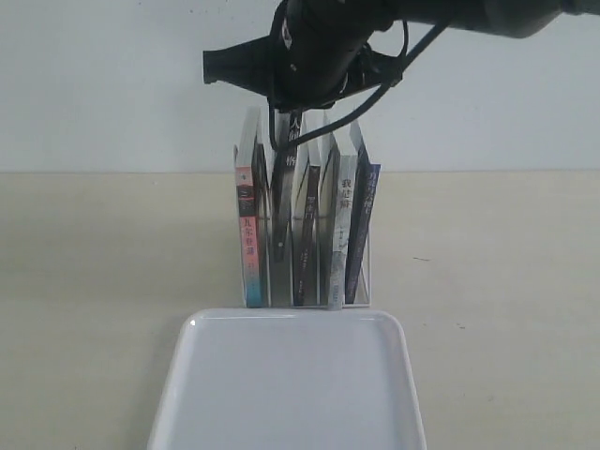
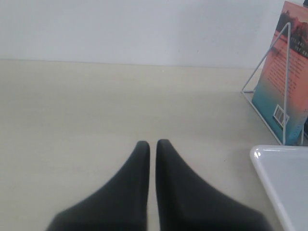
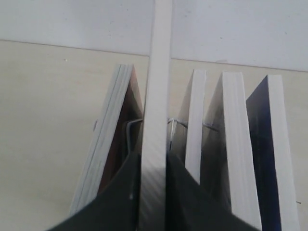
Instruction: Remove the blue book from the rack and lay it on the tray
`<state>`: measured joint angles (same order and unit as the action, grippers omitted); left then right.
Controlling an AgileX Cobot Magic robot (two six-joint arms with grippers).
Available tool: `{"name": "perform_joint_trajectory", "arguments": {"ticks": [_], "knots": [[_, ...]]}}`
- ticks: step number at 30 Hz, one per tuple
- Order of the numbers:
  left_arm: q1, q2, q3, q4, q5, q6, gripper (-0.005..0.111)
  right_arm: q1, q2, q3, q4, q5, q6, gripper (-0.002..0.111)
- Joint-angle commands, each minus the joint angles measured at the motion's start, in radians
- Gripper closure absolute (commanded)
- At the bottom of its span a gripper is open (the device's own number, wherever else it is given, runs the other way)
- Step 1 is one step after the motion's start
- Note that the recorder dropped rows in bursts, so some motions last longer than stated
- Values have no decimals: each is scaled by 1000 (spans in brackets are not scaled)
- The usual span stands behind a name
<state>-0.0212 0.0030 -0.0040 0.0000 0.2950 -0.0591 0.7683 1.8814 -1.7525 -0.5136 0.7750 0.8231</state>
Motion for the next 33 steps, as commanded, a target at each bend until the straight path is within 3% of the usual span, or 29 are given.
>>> {"name": "perform_joint_trajectory", "arguments": {"ticks": [1, 3, 8, 10, 24, 28, 33], "knots": [[1, -3, 4, -11, 2, 2, 103, -1, 27, -4, -19, -21, 7, 108], [1, -3, 4, -11, 2, 2, 103, -1, 37, -4, -17, -23, 7, 104], [1, -3, 4, -11, 2, 2, 103, -1, 57, -4, -13, -25, 5, 76], [1, -3, 4, -11, 2, 2, 103, -1, 64, -4, -10, -25, 4, 71], [1, -3, 4, -11, 2, 2, 103, -1, -96, -4, 6, 28, -106, 71], [1, -3, 4, -11, 2, 2, 103, -4, -198, -4, -34, 103, -142, 71], [1, -3, 4, -11, 2, 2, 103, -86, -197, -4, 6, 262, -200, 71]]}}
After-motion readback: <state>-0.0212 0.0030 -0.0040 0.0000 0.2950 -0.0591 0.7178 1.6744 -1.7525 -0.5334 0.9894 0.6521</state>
